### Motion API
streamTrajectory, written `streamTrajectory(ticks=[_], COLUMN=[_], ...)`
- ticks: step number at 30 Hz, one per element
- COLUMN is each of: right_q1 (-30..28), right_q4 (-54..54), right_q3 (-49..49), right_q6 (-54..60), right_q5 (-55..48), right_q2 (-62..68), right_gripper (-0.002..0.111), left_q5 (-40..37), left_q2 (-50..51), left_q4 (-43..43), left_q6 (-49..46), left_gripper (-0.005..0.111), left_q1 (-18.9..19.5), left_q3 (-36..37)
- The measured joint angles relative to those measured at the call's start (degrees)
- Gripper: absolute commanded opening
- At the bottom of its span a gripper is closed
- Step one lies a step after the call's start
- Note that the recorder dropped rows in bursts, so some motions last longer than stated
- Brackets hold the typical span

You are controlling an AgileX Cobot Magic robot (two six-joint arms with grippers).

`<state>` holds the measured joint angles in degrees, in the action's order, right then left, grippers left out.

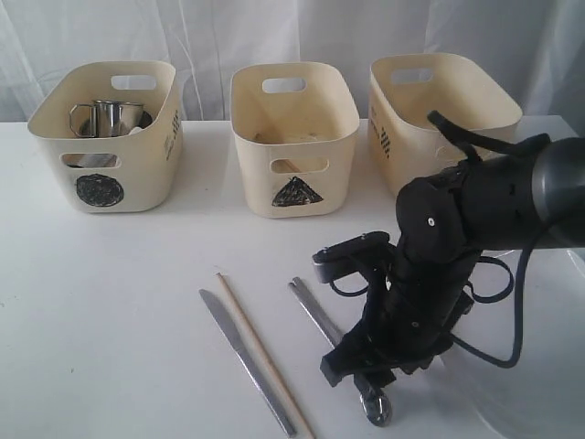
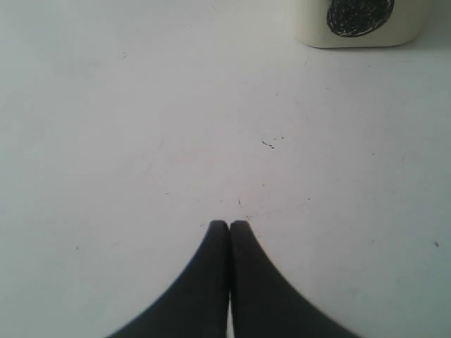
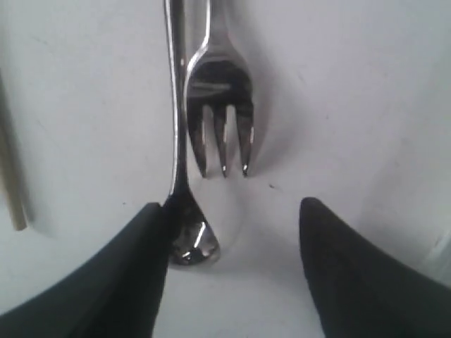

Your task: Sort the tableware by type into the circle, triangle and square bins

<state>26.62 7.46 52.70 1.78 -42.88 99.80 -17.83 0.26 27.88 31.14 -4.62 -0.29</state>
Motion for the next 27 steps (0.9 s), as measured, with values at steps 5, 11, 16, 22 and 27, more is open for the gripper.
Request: streamTrajectory(ticks=[5,11,16,22,27], right_q1=[2.3,3.6,3.6,3.6,3.6], right_q4=[-1.1,-1.2,-1.4,0.2,0.8], right_q3=[-1.7,-4.3,-4.6,-4.6,-4.6], right_q6=[-1.8,-3.9,-4.7,-4.7,-4.7], right_q5=[1.3,6.1,8.5,9.4,9.5], right_q2=[0.0,0.0,0.0,0.0,0.0], right_gripper=[0.052,0.050,0.036,0.035,0.018], left_q5=[0.0,0.0,0.0,0.0,0.0], left_q2=[0.0,0.0,0.0,0.0,0.0], left_q4=[0.0,0.0,0.0,0.0,0.0], left_q6=[0.0,0.0,0.0,0.0,0.0], left_gripper=[0.000,0.000,0.000,0.000,0.000], left_q1=[0.0,0.0,0.0,0.0,0.0], left_q3=[0.0,0.0,0.0,0.0,0.0])
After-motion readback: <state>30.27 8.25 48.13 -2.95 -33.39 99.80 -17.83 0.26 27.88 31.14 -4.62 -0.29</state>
